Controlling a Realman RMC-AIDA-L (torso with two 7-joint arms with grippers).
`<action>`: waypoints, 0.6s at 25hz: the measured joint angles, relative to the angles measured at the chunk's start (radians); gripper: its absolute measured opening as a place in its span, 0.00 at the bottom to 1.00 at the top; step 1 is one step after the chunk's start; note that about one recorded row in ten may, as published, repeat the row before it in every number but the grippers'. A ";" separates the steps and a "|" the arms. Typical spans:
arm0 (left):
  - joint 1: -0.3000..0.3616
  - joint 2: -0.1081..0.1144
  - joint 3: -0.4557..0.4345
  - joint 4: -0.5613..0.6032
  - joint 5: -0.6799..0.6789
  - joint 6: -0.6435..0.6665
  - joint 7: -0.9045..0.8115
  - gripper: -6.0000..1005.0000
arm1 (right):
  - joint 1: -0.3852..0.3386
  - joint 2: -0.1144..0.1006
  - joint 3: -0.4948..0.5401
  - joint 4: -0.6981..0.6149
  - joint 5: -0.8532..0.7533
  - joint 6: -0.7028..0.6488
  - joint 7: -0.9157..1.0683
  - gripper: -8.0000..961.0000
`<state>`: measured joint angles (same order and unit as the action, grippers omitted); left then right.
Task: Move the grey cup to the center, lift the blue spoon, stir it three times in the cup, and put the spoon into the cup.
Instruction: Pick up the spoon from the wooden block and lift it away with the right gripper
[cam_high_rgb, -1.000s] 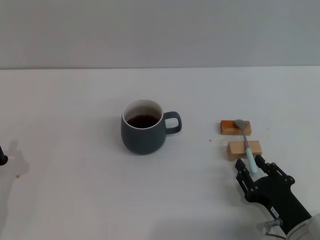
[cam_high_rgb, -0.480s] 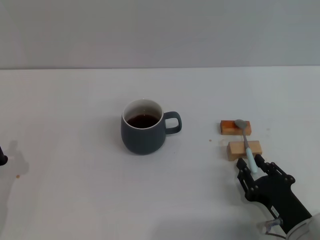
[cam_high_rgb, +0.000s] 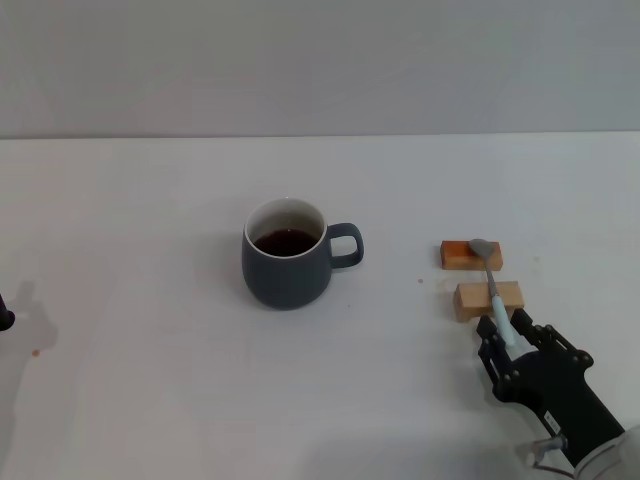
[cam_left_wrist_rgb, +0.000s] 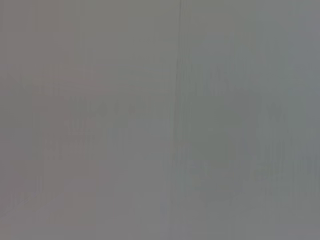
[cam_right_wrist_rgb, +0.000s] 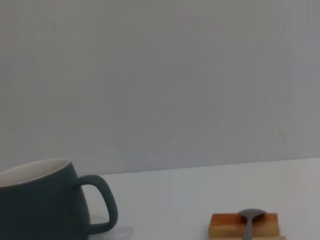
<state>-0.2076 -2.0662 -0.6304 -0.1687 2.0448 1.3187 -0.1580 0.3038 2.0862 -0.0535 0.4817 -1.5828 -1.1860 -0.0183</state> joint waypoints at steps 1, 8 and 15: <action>0.000 0.000 0.000 0.000 0.000 0.000 0.000 0.00 | 0.000 0.000 0.000 0.001 0.000 0.000 0.000 0.45; 0.003 0.000 0.000 0.000 0.000 0.003 0.000 0.00 | -0.003 0.000 -0.001 0.002 -0.004 -0.001 0.000 0.43; 0.005 0.000 0.000 0.000 0.000 0.005 0.000 0.00 | -0.003 -0.001 -0.008 0.003 -0.005 -0.004 0.000 0.35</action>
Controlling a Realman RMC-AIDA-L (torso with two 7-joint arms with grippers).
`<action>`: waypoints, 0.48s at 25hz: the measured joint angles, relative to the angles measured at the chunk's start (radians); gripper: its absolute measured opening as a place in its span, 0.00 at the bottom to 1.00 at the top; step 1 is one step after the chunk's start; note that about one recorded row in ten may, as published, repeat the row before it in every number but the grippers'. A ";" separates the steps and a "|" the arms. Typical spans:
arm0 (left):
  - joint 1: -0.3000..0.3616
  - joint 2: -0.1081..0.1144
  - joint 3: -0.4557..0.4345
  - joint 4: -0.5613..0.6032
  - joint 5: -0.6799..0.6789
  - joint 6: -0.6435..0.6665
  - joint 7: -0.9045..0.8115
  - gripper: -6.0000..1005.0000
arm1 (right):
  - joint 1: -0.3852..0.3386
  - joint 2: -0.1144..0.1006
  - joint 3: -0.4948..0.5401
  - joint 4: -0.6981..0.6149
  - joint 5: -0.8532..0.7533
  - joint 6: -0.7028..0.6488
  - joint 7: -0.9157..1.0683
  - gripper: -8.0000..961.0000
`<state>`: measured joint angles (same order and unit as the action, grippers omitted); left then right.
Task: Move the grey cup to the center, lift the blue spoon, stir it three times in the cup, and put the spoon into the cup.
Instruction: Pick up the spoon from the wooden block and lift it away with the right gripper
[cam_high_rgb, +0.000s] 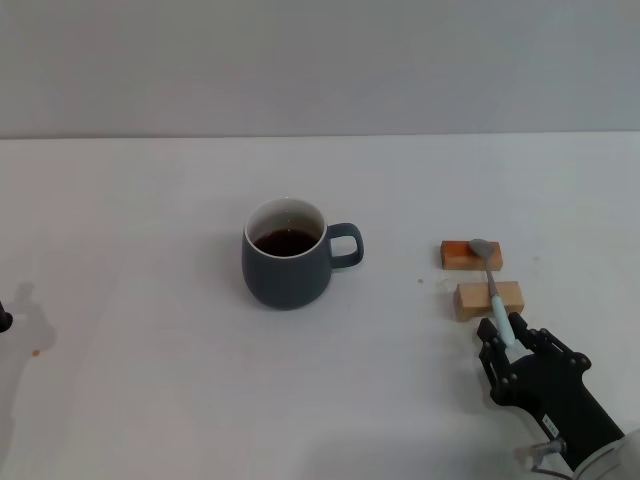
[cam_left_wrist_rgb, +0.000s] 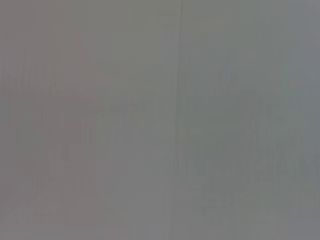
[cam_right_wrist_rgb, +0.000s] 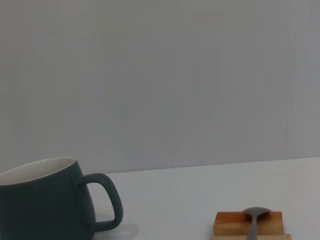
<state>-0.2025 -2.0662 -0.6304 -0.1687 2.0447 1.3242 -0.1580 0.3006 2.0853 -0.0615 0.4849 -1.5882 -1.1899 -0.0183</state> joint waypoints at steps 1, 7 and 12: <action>0.000 0.000 0.000 0.000 0.000 0.000 0.000 0.00 | 0.000 0.000 -0.001 0.000 0.000 -0.001 0.000 0.35; 0.000 0.000 0.000 0.000 0.000 0.000 0.000 0.00 | 0.000 -0.001 -0.003 0.000 -0.001 -0.002 0.000 0.34; 0.002 0.000 0.000 0.000 0.000 0.000 0.000 0.00 | 0.000 -0.001 -0.003 0.001 -0.001 -0.003 0.000 0.33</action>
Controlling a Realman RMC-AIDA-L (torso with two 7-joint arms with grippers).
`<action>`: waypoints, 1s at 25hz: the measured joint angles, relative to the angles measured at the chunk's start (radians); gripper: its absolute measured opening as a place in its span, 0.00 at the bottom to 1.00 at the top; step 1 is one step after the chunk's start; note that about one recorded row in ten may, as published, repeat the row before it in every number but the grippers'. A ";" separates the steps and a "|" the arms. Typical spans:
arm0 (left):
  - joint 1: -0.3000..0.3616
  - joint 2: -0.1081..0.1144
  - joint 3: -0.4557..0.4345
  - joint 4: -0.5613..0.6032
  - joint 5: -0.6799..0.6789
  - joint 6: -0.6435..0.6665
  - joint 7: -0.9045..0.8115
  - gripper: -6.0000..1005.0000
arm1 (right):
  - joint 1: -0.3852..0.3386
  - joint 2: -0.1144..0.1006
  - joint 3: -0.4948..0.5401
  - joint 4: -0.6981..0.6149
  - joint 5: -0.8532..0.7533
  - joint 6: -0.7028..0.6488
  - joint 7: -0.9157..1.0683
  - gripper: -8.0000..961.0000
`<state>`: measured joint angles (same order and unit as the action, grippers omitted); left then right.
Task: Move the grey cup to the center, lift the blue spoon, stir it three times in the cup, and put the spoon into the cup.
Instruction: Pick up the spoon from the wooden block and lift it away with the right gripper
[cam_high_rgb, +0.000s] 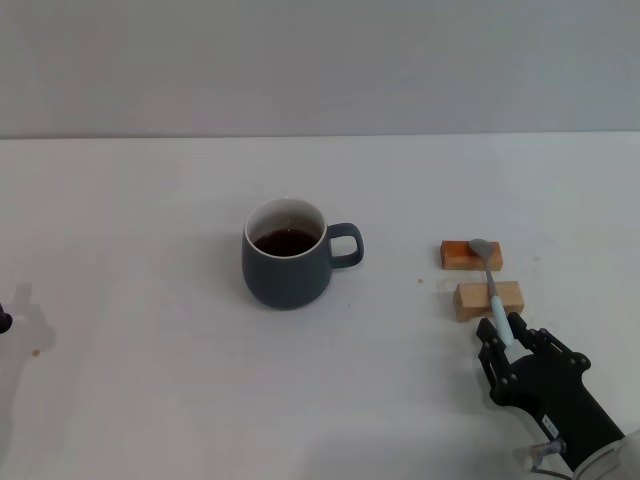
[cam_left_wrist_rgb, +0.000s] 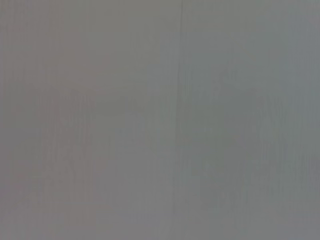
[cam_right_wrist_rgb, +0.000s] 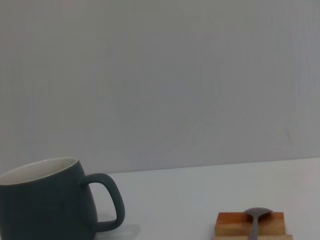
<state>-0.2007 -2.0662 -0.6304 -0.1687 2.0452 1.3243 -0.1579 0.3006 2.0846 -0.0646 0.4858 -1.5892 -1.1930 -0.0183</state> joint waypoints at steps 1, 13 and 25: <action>0.000 0.000 0.000 0.000 0.000 0.000 0.000 0.00 | 0.000 0.000 0.000 0.000 0.000 0.000 0.000 0.33; 0.005 0.000 0.000 0.000 0.000 -0.001 0.000 0.00 | 0.003 0.001 0.002 0.000 -0.002 0.000 0.000 0.31; 0.006 0.000 0.000 0.000 -0.001 0.001 -0.004 0.00 | -0.004 -0.001 0.017 0.006 0.006 0.006 -0.005 0.25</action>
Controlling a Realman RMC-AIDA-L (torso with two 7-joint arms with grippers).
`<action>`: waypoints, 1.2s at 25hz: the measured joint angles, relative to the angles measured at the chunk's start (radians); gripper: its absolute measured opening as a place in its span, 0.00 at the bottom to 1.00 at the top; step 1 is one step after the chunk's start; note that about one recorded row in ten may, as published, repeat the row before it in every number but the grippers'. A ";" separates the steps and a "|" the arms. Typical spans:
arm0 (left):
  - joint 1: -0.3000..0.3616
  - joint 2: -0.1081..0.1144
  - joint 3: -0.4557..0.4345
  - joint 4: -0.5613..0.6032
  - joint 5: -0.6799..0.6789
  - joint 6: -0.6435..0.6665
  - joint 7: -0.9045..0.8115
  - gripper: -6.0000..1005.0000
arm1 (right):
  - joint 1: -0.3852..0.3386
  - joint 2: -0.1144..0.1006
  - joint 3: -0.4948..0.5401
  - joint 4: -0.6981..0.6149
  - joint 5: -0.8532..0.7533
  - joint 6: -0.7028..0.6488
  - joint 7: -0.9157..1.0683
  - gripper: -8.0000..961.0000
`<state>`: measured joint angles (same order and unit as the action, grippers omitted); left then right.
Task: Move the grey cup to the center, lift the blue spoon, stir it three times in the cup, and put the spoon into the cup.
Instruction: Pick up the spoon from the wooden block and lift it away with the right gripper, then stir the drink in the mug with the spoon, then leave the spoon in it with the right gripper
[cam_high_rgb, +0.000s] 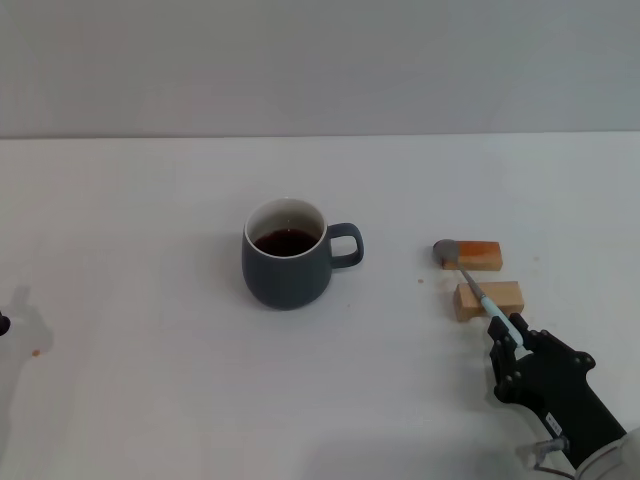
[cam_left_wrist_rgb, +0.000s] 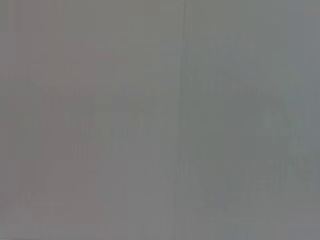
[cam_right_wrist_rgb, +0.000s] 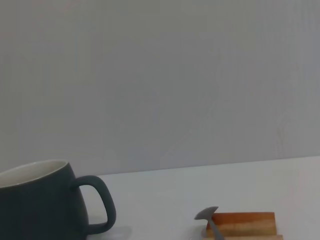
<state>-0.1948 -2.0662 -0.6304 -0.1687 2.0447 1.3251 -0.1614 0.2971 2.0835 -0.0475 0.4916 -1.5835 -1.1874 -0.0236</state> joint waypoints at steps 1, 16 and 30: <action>0.000 0.000 0.000 0.000 0.000 0.000 0.000 0.00 | -0.001 0.000 0.000 0.000 -0.002 -0.002 -0.001 0.23; 0.002 0.001 0.000 -0.004 0.001 0.002 0.003 0.00 | 0.027 -0.146 0.028 0.391 -0.009 -0.120 -0.265 0.17; 0.001 0.000 0.002 0.000 0.004 0.010 0.004 0.00 | -0.040 -0.321 0.481 0.981 0.003 0.372 -0.873 0.17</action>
<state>-0.1942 -2.0659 -0.6288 -0.1685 2.0484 1.3355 -0.1577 0.2575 1.7624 0.4335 1.4724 -1.5807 -0.8150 -0.8969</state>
